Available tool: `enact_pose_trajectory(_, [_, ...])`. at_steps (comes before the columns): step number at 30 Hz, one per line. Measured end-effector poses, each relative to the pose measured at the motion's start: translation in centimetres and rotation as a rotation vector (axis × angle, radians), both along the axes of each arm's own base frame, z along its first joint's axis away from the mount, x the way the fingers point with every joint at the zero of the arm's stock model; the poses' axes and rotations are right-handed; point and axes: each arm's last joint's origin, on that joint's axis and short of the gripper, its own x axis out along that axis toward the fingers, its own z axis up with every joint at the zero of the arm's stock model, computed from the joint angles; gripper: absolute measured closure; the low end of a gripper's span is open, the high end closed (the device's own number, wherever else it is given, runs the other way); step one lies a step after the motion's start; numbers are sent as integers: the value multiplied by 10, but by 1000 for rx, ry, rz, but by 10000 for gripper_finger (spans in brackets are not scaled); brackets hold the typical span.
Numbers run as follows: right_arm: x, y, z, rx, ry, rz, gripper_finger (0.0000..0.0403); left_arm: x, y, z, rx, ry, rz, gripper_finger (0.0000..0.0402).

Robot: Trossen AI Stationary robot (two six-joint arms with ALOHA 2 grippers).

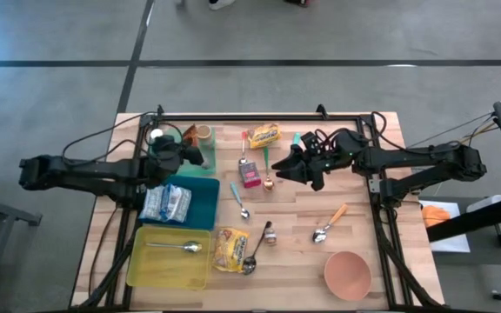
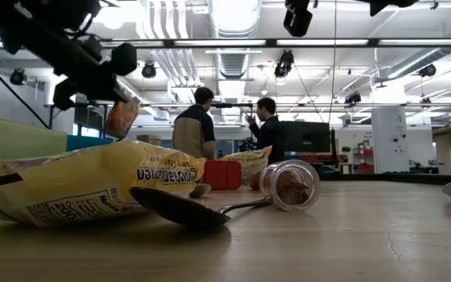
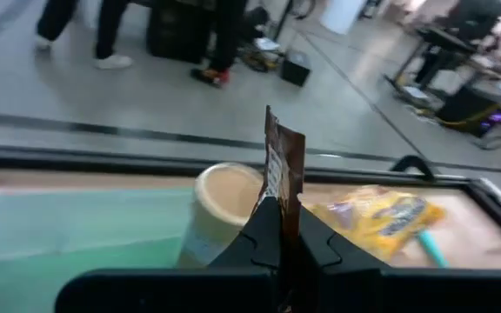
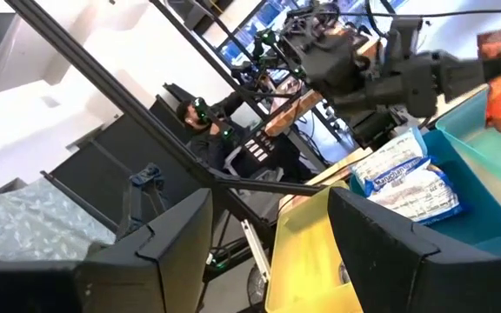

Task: Pick & Place Food Item
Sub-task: Put the orange seasoning bag into the light blue bin

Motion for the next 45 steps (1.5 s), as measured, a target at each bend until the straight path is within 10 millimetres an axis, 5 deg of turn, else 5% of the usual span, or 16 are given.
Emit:
enact_pose_trajectory(15, [0, 0, 0, 0, -2, -1, 175, -18, 11, -39, 21, -104, 305, 401])
enact_pose_trajectory(29, [0, 0, 1, 13, -1, -3, 175, 3, 42, -68, 20, -36, 377, 401])
enact_pose_trajectory(45, [-1, 1, 1, 68, 12, 23, 175, 13, 49, -99, 47, 48, 440, 401])
